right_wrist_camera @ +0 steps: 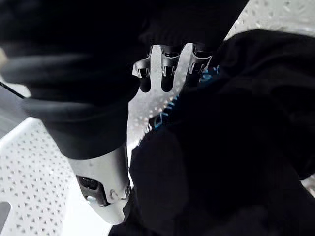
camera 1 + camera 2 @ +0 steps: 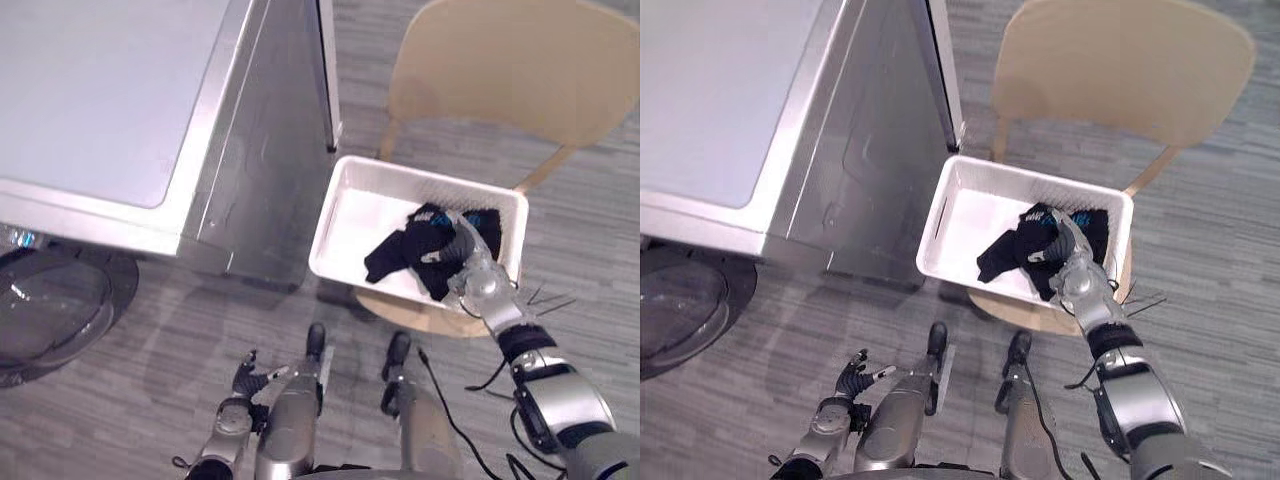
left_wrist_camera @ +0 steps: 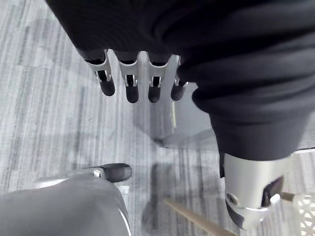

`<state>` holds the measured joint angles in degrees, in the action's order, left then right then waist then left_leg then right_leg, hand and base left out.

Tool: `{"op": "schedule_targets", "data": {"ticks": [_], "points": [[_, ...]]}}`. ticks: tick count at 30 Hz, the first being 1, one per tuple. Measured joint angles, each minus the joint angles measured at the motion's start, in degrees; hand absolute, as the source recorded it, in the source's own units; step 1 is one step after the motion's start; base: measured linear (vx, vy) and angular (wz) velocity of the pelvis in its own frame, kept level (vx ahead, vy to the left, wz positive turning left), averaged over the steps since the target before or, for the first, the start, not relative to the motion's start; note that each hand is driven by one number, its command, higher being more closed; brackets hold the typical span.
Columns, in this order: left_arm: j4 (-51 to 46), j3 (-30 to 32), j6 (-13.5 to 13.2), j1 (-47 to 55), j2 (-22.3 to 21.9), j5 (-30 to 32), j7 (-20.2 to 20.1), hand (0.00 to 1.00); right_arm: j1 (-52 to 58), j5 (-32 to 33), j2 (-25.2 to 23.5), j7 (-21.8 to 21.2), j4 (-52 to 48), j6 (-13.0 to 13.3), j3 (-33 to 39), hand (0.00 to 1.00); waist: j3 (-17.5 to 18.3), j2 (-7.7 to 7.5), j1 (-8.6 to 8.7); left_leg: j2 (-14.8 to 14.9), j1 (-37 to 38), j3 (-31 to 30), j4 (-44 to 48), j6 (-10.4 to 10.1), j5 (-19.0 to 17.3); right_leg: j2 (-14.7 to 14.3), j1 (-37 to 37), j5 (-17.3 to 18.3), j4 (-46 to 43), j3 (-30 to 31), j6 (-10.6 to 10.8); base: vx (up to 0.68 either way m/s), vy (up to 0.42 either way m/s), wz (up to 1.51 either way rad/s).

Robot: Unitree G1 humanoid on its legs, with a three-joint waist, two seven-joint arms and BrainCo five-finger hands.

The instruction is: Pick up the laundry basket with both hands and put the clothes into the washing machine.

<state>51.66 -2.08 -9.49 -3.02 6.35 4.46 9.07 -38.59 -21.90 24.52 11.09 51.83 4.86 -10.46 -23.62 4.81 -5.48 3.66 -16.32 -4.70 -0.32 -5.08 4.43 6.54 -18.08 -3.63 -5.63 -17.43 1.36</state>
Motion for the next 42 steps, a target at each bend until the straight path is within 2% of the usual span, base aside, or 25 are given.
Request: {"op": "schedule_targets", "data": {"ticks": [3,4,8,12,16,19,21,23,25,29,31,34,36,38,39,40,41,42], "points": [[0.2,0.0,0.0,-1.1,0.4,-0.4,0.6,0.00,-2.9,-0.2,0.7,0.2,5.1,-0.9,-1.3,0.00,-0.6,0.44,-0.25,0.0,-2.0,-1.3,-2.4,0.1,2.3,0.0,-2.5,-0.6,0.3,-0.7,0.2,-0.14,-0.029,0.13],[0.6,0.0,0.0,-1.9,0.4,-0.5,1.0,0.00,-3.8,-0.3,0.9,0.6,6.9,-1.1,-1.3,1.00,-1.1,0.70,-0.28,0.0,-2.3,-1.7,-3.4,0.1,3.1,0.0,-2.8,-0.9,0.7,-1.2,0.2,-0.06,-0.023,0.16],[1.7,-0.1,0.0,-4.4,0.4,-1.6,1.1,0.00,-6.0,-1.2,1.0,1.6,9.1,-1.9,-1.2,1.00,-1.3,0.87,-0.44,0.0,-4.1,-2.9,-3.8,0.1,4.2,0.0,-4.3,-1.3,0.7,-1.7,-0.1,-0.02,-0.022,0.12],[2.3,-0.1,-0.5,-7.1,0.4,-2.3,1.2,0.00,-7.1,-1.1,1.8,2.4,9.8,-3.0,-0.9,1.00,-1.3,0.90,-1.65,0.0,-4.1,-3.3,-3.8,0.2,4.3,0.0,-4.7,-1.1,-0.3,-1.5,-0.1,0.02,-0.023,0.02],[2.1,-0.1,-0.9,-7.2,0.2,-2.7,1.3,0.00,-7.0,1.1,1.1,2.1,9.5,-3.0,-0.6,1.00,-1.3,0.86,-1.61,-0.1,-3.7,-3.2,-3.9,0.3,4.4,0.1,-4.8,-0.9,-0.9,-0.5,-0.2,0.05,-0.025,-0.02],[1.7,0.0,-0.9,-7.2,-0.1,-2.8,1.3,0.00,-4.9,3.8,0.4,1.7,3.4,-3.2,1.3,1.00,-1.6,0.77,-1.54,-0.3,-2.6,-2.6,-3.9,0.3,4.4,0.1,-4.1,-0.9,-0.9,0.7,-0.2,0.03,-0.012,-0.12],[1.7,0.0,-0.8,-7.1,-0.5,-2.8,1.2,0.00,-1.1,6.7,-0.3,1.4,-5.5,-3.1,3.7,1.00,-1.6,0.68,-1.42,-0.2,-0.1,-1.9,-5.0,0.3,4.4,-0.2,-2.5,-0.9,-0.5,1.7,0.0,0.02,-0.017,-0.16],[1.6,0.0,-0.8,-7.1,-0.7,-2.8,1.1,0.00,1.7,9.9,-1.6,1.7,-11.9,-2.5,5.5,1.00,-1.5,0.51,-1.02,-0.6,1.1,-1.3,-5.0,0.5,4.2,-0.4,-1.4,-0.8,0.0,2.2,0.1,0.00,0.000,-0.11],[1.4,0.1,-0.6,-6.8,-0.7,-2.8,1.1,0.00,6.0,13.2,-4.4,2.4,-19.2,-1.1,6.8,1.00,-1.3,0.16,0.20,-0.5,2.0,-1.2,-5.0,0.5,4.2,-0.5,0.1,-0.8,0.6,2.1,0.3,0.00,0.004,0.02],[0.6,0.8,0.3,-3.8,-1.2,-2.7,0.9,0.00,18.6,22.0,-12.6,1.7,-32.6,1.2,7.4,1.00,2.0,-2.18,1.57,-0.4,5.1,-0.6,-5.0,0.6,3.1,-1.1,4.1,-1.0,3.2,2.2,0.6,0.04,0.002,-0.03],[0.6,2.7,0.4,-0.1,-1.1,-2.6,0.9,0.00,25.2,24.8,-16.0,0.3,-38.9,2.8,5.3,1.00,5.9,-4.26,1.58,-0.3,7.6,0.9,-5.0,0.8,1.9,-1.5,6.1,-1.1,4.2,3.8,0.8,0.10,0.007,-0.32],[0.7,2.9,0.5,1.9,-0.9,-2.5,0.9,0.00,28.0,26.1,-17.4,-1.2,-42.9,4.5,2.7,1.00,8.0,-5.16,1.48,-0.3,9.9,2.1,-4.6,1.0,0.8,-1.5,8.1,-1.0,4.6,5.1,1.2,0.06,0.014,-0.24],[0.8,2.8,0.6,2.4,-1.0,-2.3,0.9,0.00,29.8,27.2,-18.5,-2.8,-47.2,6.1,0.9,1.00,8.8,-5.24,1.57,-0.2,10.5,1.5,-2.7,1.1,-1.0,-0.4,7.4,2.0,-1.0,6.1,1.9,-0.01,-0.004,0.11],[0.6,2.8,0.4,2.0,-0.7,-2.1,0.9,0.00,32.1,27.9,-19.2,-3.7,-50.2,6.3,0.9,1.00,8.9,-5.16,2.25,-0.8,10.1,-2.6,-0.6,1.6,-1.5,-0.4,6.3,7.6,-11.6,12.8,3.1,-0.04,-0.054,1.05],[0.4,2.8,0.3,1.9,-0.2,-2.1,0.9,0.00,33.0,28.1,-19.6,-3.7,-51.2,6.3,0.8,1.00,9.0,-5.33,2.57,-0.9,9.9,-4.6,0.3,1.4,-1.3,-0.1,5.9,10.5,-16.4,15.2,2.9,0.02,-0.142,1.73],[-0.6,2.8,0.1,2.1,0.9,-2.1,0.9,0.00,33.5,28.2,-20.0,-3.7,-52.1,6.4,0.4,1.00,9.6,-6.19,2.97,-1.9,8.8,-7.9,2.1,0.9,-1.0,0.3,5.8,13.6,-22.5,17.4,3.5,0.04,-0.226,1.66],[-1.2,2.9,0.2,2.4,1.9,-2.1,1.0,0.00,33.2,28.3,-20.1,-3.8,-53.2,6.6,-0.4,1.00,10.3,-7.26,2.58,-2.8,7.0,-10.1,4.1,0.3,-1.2,0.3,6.1,15.7,-23.6,20.0,4.8,0.00,-0.323,1.55],[-3.1,3.6,0.2,3.0,2.4,-2.2,1.1,0.00,31.8,28.6,-20.3,-3.9,-53.8,7.6,-1.6,1.00,10.6,-7.75,1.36,-3.1,5.3,-11.7,5.4,-0.8,-1.3,-0.6,6.4,17.6,-22.5,21.9,4.8,-0.05,-0.295,0.91]]}}
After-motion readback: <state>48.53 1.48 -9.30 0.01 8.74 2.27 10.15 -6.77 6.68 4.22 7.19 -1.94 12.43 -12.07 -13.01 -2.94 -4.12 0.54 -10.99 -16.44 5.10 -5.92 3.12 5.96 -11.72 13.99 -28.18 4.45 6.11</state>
